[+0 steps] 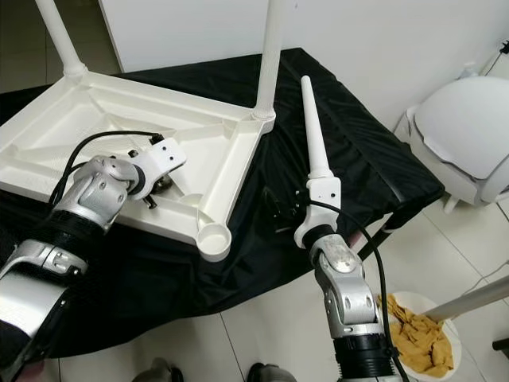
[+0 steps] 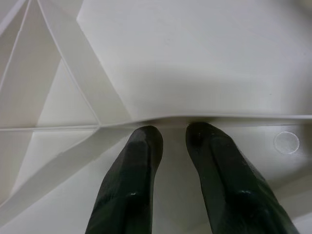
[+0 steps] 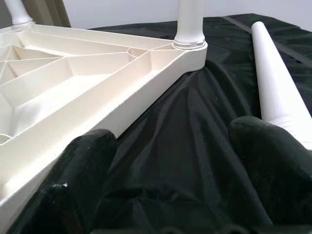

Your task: Building children table

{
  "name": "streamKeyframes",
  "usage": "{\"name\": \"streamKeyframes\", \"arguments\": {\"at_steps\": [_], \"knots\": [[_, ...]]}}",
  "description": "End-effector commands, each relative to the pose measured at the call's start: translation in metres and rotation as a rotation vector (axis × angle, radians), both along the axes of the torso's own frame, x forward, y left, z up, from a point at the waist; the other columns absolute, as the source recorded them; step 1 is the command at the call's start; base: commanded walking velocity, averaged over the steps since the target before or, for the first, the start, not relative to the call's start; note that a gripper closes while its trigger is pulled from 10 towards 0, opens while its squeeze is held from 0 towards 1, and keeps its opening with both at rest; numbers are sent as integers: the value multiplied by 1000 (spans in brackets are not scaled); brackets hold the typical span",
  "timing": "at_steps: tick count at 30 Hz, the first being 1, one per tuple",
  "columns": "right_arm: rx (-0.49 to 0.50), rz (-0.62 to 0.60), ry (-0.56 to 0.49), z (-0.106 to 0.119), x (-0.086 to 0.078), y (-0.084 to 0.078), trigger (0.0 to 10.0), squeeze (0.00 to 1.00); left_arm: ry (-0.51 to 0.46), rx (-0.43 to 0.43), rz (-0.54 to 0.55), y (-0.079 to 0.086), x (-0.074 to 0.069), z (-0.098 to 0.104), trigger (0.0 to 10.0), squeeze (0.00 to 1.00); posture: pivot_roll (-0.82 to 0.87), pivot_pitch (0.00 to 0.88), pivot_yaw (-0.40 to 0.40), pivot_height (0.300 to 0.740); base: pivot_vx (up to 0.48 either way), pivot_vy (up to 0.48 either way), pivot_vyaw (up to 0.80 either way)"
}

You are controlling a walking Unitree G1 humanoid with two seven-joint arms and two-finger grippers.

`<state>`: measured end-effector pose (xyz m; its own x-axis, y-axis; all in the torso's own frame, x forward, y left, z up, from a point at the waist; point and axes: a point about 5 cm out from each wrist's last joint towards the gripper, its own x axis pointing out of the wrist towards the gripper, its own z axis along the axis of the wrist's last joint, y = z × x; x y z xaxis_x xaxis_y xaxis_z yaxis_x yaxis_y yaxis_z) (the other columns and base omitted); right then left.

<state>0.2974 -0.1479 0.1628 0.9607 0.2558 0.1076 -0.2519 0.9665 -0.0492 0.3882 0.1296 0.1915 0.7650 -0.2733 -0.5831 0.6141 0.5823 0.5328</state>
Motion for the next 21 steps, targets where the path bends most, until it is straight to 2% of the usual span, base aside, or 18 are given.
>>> {"name": "streamKeyframes", "arguments": {"at_steps": [1,6,12,16,19,21], "knots": [[5,-7,-3,3,-1,2,10000,0,-268,33,190,1,11,9,10000,0,-126,109,-42,740,0,0,0],[-14,-55,-25,7,0,-1,10000,0,-310,25,186,-7,17,14,10000,0,-133,110,-35,740,0,0,0],[-27,-76,-53,13,1,-3,10000,0,-317,-8,162,-11,16,26,10000,0,-132,108,-28,740,0,0,0],[-36,-172,-114,24,8,-20,10000,0,-324,-49,54,-20,2,45,10000,0,-113,98,-23,740,0,0,0],[-35,-198,-116,26,10,-24,10000,0,-328,-68,32,-23,-1,49,10000,0,-110,96,-23,740,0,0,0],[-51,-261,-114,29,18,-35,10000,0,-338,-112,-5,-29,-9,53,10000,0,-98,89,-23,740,0,0,0]]}}
